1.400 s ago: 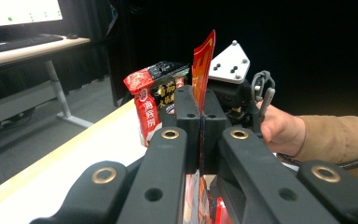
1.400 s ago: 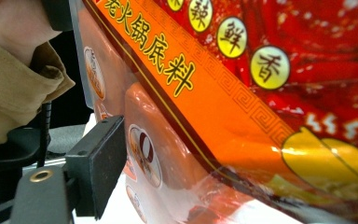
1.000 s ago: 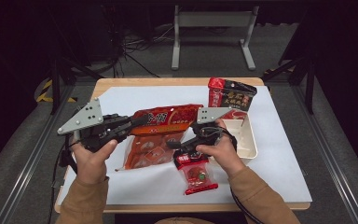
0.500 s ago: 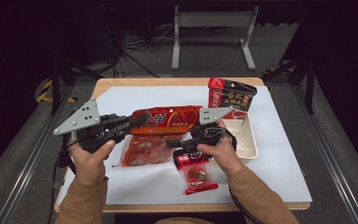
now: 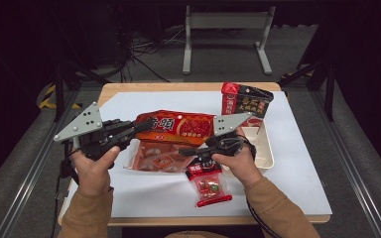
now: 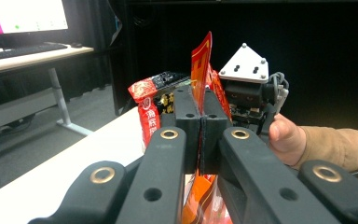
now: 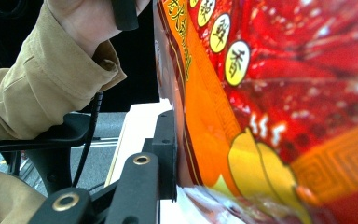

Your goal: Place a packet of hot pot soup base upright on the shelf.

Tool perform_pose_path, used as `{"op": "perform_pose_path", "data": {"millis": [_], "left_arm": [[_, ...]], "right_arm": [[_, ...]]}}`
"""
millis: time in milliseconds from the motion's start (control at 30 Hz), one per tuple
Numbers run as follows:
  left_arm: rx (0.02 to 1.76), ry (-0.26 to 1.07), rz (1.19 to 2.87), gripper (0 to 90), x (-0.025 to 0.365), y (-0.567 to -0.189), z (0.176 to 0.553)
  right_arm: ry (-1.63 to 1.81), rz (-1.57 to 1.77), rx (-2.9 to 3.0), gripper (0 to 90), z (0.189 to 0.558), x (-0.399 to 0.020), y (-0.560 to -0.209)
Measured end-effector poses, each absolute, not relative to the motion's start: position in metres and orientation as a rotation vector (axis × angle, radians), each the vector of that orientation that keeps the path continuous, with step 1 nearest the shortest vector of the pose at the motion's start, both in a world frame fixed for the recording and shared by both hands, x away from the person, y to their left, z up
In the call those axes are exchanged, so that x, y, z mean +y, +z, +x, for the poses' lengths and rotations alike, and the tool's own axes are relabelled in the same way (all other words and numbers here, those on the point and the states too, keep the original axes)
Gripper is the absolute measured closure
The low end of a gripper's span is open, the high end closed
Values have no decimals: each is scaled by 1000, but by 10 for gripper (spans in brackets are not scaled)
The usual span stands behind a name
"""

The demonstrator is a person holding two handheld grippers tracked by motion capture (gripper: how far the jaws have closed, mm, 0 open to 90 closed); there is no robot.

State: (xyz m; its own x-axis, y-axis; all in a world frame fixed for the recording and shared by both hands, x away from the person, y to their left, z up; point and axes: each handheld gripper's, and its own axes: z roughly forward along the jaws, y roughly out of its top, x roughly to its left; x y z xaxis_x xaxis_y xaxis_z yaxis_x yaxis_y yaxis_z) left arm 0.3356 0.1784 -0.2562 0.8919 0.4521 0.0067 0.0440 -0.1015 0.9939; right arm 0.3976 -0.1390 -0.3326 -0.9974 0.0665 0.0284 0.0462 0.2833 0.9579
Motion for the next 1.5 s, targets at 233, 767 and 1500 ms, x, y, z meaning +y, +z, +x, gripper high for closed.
{"op": "perform_pose_path", "data": {"millis": [233,767,1500], "left_arm": [[413,371,1651,868,180,-258,338],[477,395,1657,516,185,-261,343],[553,412,1711,410,201,-275,356]], "right_arm": [[1853,135,2506,701,397,-144,-328],[1843,213,2481,703,393,-162,-301],[1703,371,2440,702,386,-196,-250]]}}
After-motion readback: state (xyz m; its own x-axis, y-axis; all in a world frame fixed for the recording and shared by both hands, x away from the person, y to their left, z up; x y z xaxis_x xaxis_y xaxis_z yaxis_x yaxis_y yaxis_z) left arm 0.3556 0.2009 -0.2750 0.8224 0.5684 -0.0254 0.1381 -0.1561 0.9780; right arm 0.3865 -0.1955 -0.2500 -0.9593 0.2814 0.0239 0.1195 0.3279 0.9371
